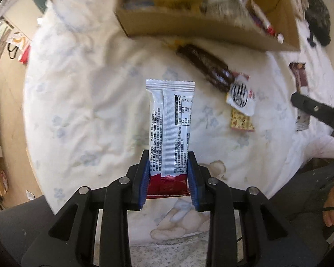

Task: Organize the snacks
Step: 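Carry both bars over the box with both tools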

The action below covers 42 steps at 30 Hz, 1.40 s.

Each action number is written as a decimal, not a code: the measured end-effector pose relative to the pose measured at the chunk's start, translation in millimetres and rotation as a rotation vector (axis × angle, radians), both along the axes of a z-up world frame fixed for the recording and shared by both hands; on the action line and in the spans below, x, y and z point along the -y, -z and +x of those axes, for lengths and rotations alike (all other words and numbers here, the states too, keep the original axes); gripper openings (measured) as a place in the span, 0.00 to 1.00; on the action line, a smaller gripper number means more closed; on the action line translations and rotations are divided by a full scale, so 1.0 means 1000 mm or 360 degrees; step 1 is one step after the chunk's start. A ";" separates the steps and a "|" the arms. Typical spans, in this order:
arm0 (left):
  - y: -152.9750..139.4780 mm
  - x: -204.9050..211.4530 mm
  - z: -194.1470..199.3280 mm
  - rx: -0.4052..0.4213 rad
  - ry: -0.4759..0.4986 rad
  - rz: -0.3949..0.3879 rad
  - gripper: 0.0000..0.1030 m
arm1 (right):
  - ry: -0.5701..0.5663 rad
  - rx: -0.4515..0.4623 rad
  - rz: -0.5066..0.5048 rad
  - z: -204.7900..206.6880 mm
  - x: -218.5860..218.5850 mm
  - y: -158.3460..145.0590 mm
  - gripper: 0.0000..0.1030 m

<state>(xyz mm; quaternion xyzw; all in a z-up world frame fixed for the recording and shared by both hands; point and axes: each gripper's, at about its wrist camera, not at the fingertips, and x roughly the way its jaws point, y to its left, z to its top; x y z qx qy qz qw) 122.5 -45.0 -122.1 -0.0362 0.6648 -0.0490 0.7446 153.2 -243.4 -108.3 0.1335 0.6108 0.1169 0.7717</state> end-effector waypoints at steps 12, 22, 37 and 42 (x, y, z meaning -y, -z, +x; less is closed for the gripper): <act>-0.090 -0.066 -0.004 0.0469 -0.0406 0.0006 0.26 | -0.0063 0.0293 0.0273 -0.006 -0.011 -0.046 0.17; -0.132 -0.078 0.020 0.0729 -0.0427 0.0046 0.26 | 0.0052 0.0612 0.0471 -0.002 -0.002 -0.085 0.17; -0.140 -0.045 0.083 0.0853 -0.0244 0.0053 0.26 | 0.0408 0.0594 0.0578 0.042 0.047 -0.079 0.17; -0.134 -0.030 0.106 0.0833 -0.0152 0.0025 0.26 | 0.0414 0.0552 0.0551 0.063 0.043 -0.072 0.17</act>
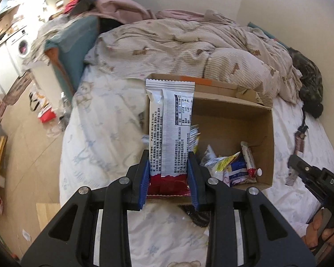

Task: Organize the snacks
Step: 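Carry both bars over the box with both tools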

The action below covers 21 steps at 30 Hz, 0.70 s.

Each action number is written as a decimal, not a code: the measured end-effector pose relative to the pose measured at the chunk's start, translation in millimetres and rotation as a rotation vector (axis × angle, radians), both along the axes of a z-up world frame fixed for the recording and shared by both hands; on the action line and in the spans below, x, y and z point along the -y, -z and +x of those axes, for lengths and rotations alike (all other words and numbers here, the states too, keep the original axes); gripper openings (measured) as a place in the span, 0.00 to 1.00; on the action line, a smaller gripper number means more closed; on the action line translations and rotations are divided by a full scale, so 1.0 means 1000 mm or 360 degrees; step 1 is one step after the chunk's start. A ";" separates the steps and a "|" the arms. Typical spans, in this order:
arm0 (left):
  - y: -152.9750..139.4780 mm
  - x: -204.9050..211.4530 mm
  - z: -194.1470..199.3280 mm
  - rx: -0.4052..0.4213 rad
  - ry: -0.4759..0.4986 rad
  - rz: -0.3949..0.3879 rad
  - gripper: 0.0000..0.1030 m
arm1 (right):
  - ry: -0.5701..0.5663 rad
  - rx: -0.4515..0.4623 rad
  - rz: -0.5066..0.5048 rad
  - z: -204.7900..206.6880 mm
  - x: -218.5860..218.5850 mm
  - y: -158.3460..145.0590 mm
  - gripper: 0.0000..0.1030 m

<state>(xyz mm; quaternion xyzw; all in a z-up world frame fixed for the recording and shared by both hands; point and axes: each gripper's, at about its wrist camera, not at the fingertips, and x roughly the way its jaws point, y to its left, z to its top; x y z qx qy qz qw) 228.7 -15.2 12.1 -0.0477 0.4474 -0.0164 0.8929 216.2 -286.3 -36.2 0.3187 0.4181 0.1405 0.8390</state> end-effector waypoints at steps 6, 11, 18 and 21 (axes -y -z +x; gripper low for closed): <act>0.015 0.015 0.019 -0.0029 0.0101 -0.0016 0.26 | -0.0031 -0.0045 -0.0073 0.020 -0.013 0.009 0.17; 0.036 0.011 0.031 -0.0074 0.0037 0.0061 0.26 | -0.0057 -0.0095 -0.0140 0.031 -0.018 0.019 0.17; 0.075 0.018 0.062 -0.0213 0.0092 -0.0022 0.26 | -0.0063 -0.0126 -0.0192 0.043 -0.016 0.027 0.17; 0.080 0.032 0.070 -0.0225 0.0166 -0.0073 0.26 | -0.0081 -0.0154 -0.0229 0.048 -0.017 0.033 0.17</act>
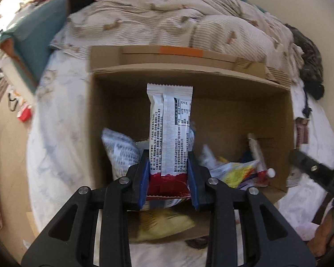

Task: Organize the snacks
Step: 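Carry both bars over the box with both tools, then open left tool to drop white-red bar while right tool releases chocolate bar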

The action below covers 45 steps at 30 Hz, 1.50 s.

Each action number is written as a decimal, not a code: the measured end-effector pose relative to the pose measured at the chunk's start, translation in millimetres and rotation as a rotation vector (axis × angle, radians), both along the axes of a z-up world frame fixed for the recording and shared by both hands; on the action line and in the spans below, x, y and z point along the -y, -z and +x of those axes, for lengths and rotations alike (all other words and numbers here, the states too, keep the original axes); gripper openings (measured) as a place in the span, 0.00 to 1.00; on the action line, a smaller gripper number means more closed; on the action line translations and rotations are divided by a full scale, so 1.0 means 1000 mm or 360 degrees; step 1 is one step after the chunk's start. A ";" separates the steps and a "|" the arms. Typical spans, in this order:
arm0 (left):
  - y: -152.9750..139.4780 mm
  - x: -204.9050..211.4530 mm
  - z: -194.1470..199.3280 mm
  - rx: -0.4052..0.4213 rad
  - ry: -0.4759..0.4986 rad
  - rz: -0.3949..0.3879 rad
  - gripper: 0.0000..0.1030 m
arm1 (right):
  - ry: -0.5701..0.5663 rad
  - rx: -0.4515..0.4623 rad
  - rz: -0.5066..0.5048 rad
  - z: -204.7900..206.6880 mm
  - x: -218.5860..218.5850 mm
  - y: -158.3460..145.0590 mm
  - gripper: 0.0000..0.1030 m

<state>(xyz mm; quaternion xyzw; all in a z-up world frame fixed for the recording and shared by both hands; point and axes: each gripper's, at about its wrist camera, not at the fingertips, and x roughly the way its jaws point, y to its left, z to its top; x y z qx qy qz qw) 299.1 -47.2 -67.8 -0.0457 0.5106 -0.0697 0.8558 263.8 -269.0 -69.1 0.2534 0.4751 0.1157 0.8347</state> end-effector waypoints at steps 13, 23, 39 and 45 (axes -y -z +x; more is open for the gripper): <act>-0.013 0.017 -0.003 0.0118 0.0065 -0.0001 0.27 | -0.0033 -0.0116 -0.0022 0.008 -0.008 0.020 0.18; -0.022 0.013 -0.011 0.0172 -0.0020 0.0012 0.64 | -0.0022 -0.0180 0.0004 0.011 -0.009 0.026 0.21; -0.041 0.003 -0.026 0.0256 -0.0074 -0.0062 0.83 | 0.0056 -0.0135 0.0032 0.009 -0.001 0.019 0.71; -0.049 -0.003 -0.040 0.0273 -0.0082 -0.0061 0.83 | 0.0067 -0.0111 0.0055 0.001 -0.001 0.013 0.71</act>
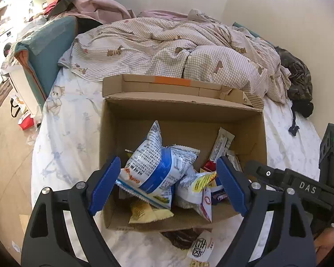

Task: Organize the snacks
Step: 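Open left tool to drop white-red bar while right tool releases chocolate bar, then withdraw both tools from the box toward the remaining snacks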

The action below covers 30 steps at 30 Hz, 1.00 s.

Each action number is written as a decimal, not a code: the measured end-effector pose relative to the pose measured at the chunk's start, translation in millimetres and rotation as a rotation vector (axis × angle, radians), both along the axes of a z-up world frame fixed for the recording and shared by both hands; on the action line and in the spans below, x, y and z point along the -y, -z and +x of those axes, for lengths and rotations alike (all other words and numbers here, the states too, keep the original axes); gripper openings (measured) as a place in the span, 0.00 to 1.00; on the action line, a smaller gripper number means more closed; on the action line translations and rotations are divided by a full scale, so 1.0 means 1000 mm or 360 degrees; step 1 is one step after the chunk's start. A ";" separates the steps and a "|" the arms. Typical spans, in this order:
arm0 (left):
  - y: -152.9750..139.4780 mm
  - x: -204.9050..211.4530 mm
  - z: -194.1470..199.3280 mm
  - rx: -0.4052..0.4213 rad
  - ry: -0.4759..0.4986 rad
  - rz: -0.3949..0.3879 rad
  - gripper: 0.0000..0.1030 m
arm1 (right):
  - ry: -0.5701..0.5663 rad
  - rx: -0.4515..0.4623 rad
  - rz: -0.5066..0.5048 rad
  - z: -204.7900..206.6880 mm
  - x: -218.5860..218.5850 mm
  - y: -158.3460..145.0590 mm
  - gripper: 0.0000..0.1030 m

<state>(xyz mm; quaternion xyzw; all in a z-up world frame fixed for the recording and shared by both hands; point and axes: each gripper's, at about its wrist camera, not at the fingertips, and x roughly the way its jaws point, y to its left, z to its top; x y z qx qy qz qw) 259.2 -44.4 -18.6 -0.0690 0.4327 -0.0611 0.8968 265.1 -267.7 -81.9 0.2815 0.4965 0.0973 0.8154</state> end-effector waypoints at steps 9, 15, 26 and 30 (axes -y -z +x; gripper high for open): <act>-0.010 -0.008 -0.032 0.0027 -0.0012 0.0035 0.83 | -0.0054 0.0038 -0.0004 -0.030 -0.005 -0.016 0.71; -0.005 -0.011 -0.055 -0.0020 -0.0006 0.0046 0.83 | -0.0077 0.0053 0.0011 -0.055 -0.003 -0.024 0.71; 0.011 -0.023 -0.088 -0.0147 -0.0079 0.0063 0.83 | -0.0115 -0.0102 0.0053 -0.088 -0.008 -0.007 0.73; 0.020 -0.025 -0.096 -0.0192 -0.0096 0.0063 0.83 | -0.0142 -0.0104 -0.0002 -0.096 -0.012 -0.006 0.73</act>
